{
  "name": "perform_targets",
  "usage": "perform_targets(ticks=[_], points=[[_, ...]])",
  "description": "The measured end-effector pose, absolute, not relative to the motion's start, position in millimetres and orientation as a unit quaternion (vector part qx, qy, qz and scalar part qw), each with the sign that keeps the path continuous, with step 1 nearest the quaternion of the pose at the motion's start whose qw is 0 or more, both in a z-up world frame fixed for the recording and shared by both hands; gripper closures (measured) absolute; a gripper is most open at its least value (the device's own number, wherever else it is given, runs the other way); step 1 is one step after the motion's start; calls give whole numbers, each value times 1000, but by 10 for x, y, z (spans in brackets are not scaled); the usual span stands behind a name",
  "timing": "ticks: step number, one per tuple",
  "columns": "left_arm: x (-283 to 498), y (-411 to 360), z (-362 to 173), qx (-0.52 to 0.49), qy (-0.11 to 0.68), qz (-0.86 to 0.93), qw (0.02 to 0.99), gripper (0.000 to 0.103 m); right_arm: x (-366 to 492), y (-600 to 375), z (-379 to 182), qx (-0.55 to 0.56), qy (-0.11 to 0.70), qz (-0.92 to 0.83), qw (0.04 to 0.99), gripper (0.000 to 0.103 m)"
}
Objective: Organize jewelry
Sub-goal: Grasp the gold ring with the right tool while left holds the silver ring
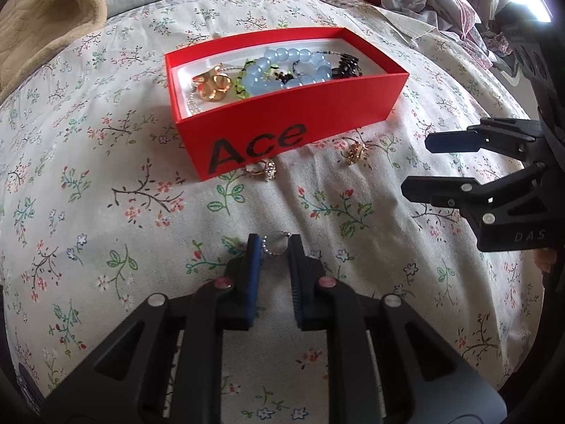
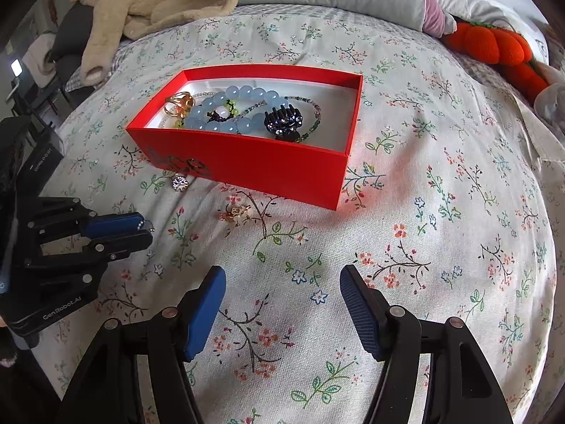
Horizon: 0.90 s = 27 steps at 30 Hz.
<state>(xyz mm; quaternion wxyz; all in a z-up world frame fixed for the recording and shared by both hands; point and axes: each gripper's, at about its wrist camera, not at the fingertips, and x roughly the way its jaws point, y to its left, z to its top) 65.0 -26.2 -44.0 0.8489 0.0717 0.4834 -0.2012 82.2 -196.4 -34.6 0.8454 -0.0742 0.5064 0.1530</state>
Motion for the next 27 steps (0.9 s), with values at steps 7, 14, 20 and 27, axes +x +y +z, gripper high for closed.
perform_targets(ticks=[7, 14, 20, 27], points=[[716, 51, -362, 43, 494, -135, 858, 86, 821, -1710, -309, -67, 487, 165, 855, 35], [768, 267, -372, 10, 511, -99, 854, 86, 839, -1298, -325, -63, 453, 192, 868, 52], [778, 315, -386, 1, 514, -107, 851, 86, 939, -1041, -488, -52, 461, 211, 861, 63], [798, 333, -371, -11, 515, -114, 849, 86, 1084, -959, -595, -51, 461, 202, 862, 69]])
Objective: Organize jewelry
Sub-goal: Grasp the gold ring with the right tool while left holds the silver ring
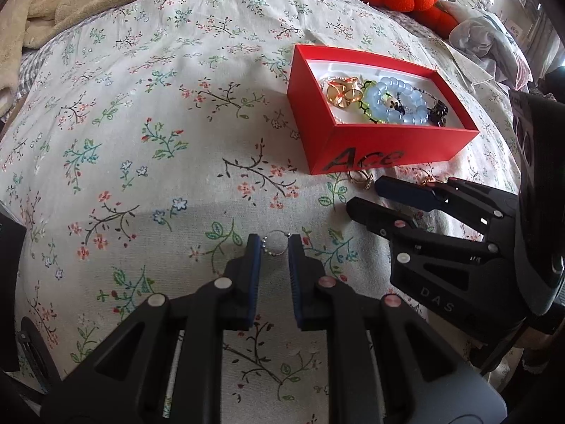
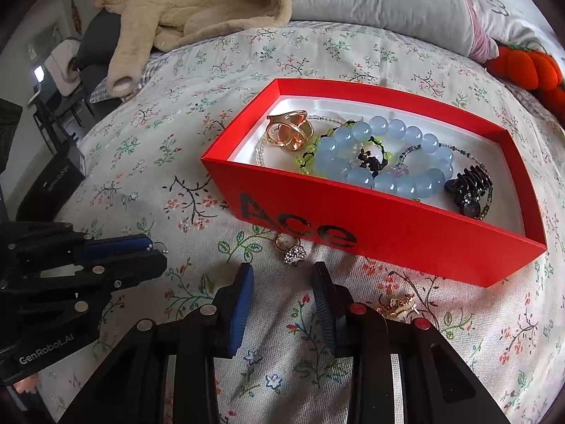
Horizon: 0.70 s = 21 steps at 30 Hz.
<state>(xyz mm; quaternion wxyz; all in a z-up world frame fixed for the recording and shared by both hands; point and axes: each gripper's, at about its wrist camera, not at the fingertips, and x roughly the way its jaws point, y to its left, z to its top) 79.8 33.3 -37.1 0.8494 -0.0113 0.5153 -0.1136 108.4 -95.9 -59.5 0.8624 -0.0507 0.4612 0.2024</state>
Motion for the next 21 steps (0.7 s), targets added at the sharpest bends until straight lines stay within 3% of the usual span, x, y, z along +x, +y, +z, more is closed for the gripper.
perform_targets(ticks=[6, 12, 21], points=[[803, 353, -361, -19, 514, -112, 850, 86, 1140, -925, -602, -50, 459, 194, 865, 74], [800, 349, -366, -16, 514, -110, 850, 86, 1148, -947, -594, -49, 458, 192, 867, 89], [806, 349, -362, -20, 511, -109, 852, 86, 1109, -969, -559, -50, 458, 194, 866, 89]])
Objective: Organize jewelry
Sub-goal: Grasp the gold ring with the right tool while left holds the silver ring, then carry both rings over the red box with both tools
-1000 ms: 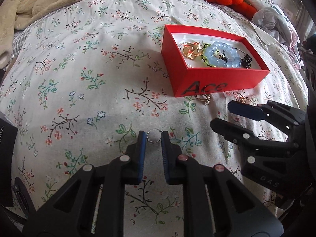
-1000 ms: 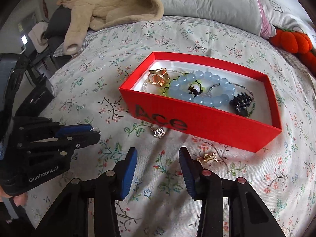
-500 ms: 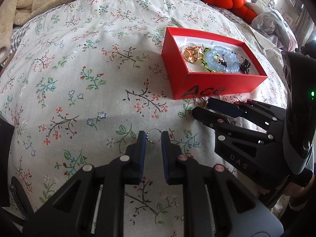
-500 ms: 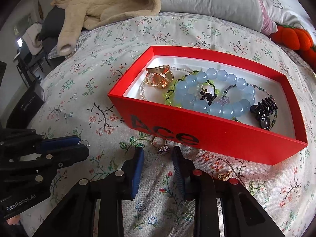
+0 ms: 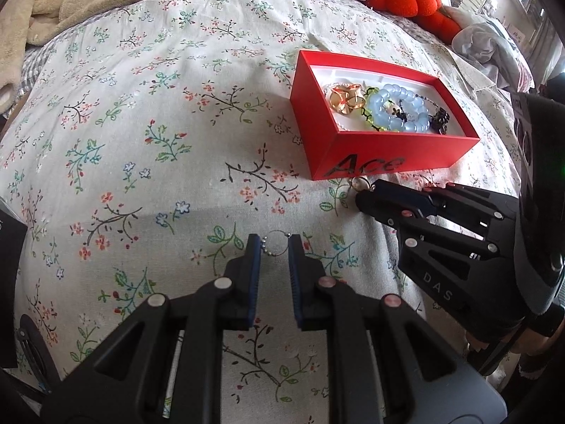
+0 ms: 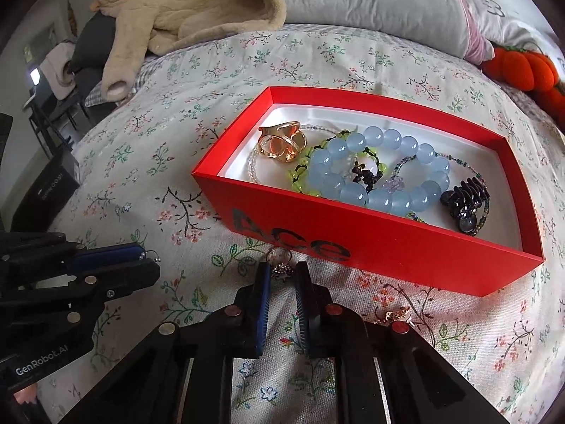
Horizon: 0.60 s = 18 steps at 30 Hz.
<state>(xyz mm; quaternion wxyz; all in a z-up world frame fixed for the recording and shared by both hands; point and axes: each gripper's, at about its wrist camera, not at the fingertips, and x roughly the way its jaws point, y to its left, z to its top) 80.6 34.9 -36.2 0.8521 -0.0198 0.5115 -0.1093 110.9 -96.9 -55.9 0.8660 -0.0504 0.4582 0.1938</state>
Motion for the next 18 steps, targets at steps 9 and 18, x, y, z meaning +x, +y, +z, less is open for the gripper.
perform_targets(ticks=[9, 18], points=[[841, 337, -331, -24, 504, -111, 856, 86, 1024, -1038, -490, -50, 460, 202, 863, 89], [881, 259, -148, -40, 474, -115, 872, 86, 940, -1238, -264, -42, 451, 207, 867, 89]])
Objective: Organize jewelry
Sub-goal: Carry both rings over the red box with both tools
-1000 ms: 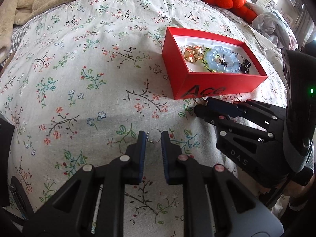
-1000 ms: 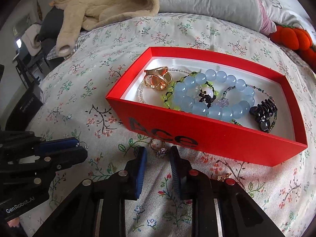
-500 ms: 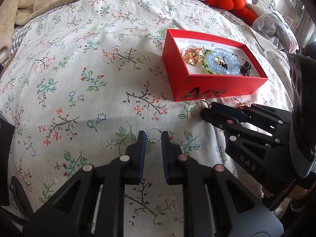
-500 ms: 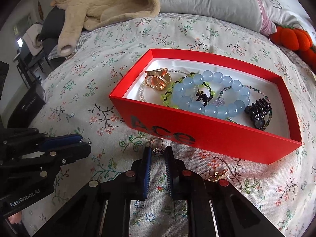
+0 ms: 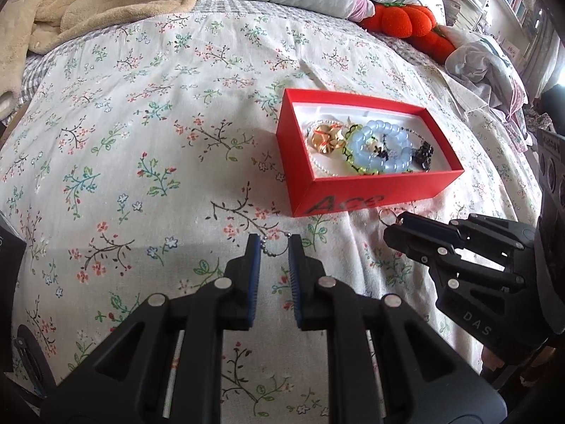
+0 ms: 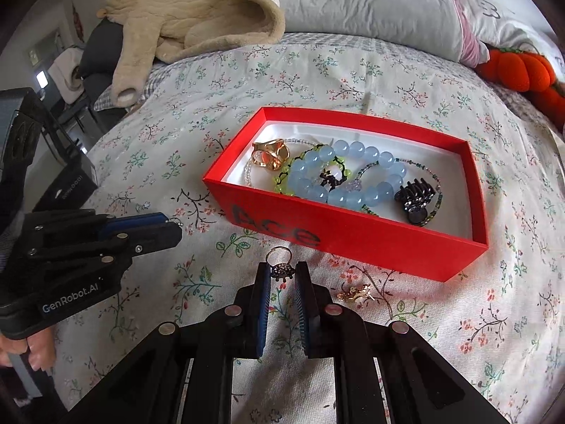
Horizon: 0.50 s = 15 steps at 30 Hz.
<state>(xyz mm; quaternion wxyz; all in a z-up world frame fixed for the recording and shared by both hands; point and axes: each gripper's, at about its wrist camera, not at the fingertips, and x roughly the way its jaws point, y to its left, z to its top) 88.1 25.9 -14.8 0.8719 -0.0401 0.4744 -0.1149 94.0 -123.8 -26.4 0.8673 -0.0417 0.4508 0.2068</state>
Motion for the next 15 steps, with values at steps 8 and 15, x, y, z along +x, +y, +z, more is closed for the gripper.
perform_targets(ticks=[8, 15], points=[[939, 170, 49, -59, 434, -125, 890, 86, 929, -1464, 23, -18, 430, 202, 880, 89], [1024, 83, 110, -68, 409, -140, 899, 86, 983, -1691, 211, 1, 412, 188, 892, 89]])
